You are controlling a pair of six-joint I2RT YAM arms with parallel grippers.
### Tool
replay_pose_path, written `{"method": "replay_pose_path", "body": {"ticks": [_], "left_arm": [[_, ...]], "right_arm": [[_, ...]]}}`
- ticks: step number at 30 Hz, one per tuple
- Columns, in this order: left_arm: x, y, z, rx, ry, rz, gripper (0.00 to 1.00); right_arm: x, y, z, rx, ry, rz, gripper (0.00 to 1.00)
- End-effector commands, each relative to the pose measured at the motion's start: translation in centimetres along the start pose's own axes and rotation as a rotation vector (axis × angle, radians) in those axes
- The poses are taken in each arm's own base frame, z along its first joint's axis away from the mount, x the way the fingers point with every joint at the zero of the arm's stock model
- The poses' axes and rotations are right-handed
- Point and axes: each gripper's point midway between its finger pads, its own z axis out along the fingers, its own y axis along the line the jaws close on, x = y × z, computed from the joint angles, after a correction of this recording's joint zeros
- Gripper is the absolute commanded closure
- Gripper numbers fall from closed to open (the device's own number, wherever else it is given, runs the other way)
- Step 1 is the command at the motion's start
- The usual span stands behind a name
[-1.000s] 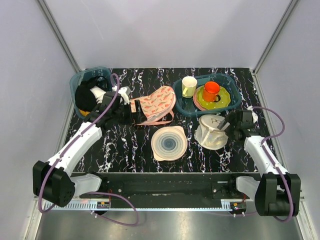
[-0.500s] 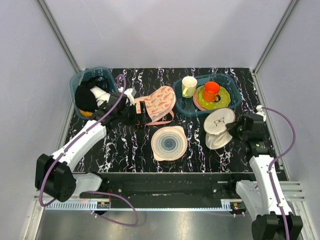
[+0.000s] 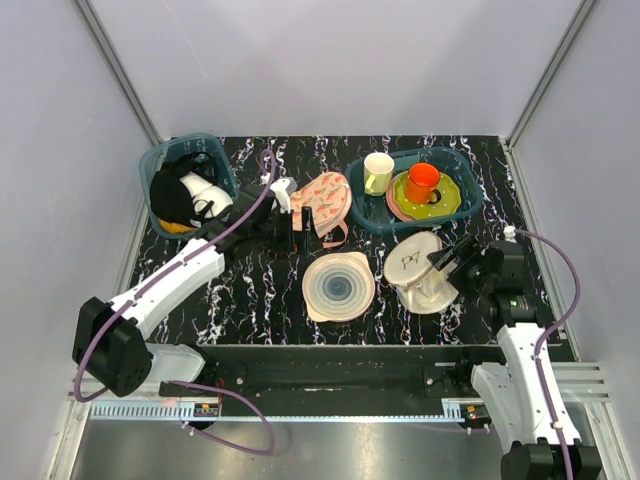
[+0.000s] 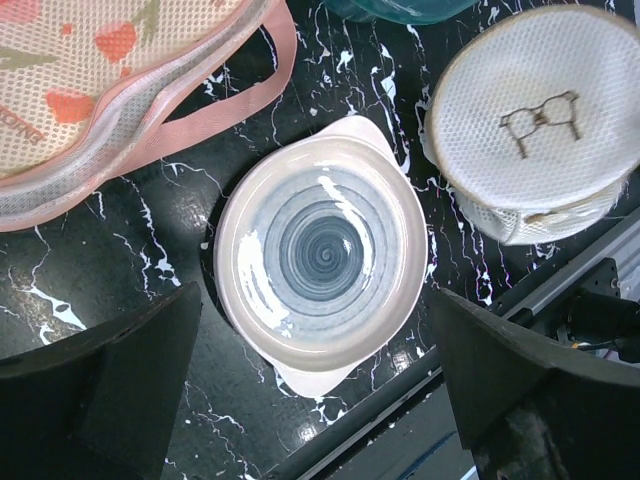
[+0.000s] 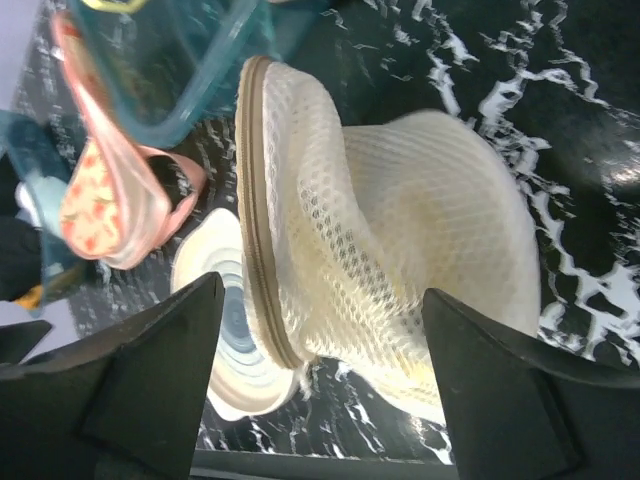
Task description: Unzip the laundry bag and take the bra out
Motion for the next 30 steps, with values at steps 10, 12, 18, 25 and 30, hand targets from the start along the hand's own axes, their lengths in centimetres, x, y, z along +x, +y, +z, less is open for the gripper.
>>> {"method": "replay_pose_path", "body": {"ticks": [10,12,18,25,30], "left_arm": [[-0.6,-4.2,2.0,0.057,0.009,0.081,0.01],[-0.1,-4.3,2.3,0.06,0.025,0.085,0.01],[0.2,-5.2,3.5,0.084,0.046,0.073,0.01],[2.0,-8.0,7.7,0.089,0.035,-0.095,0.01],[1.3,-11.0,8.1,0.117,0.017,-0.062,0.07]], "right_arm": [[-5.1,-0.2,-3.1,0.168,-0.154,-0.162,0.05],[-4.5,-0.7,-2.4,0.181,-0.119,-0.153,0.05],[-1.9,-1.5,0.5,0.135,-0.041,-0.041,0.06],[-1.5,-3.1,1.6,0.176,-0.039,-0.045,0.25],[-1.2,-3.7,1.8,0.188,-0.037,-0.054,0.31]]}}
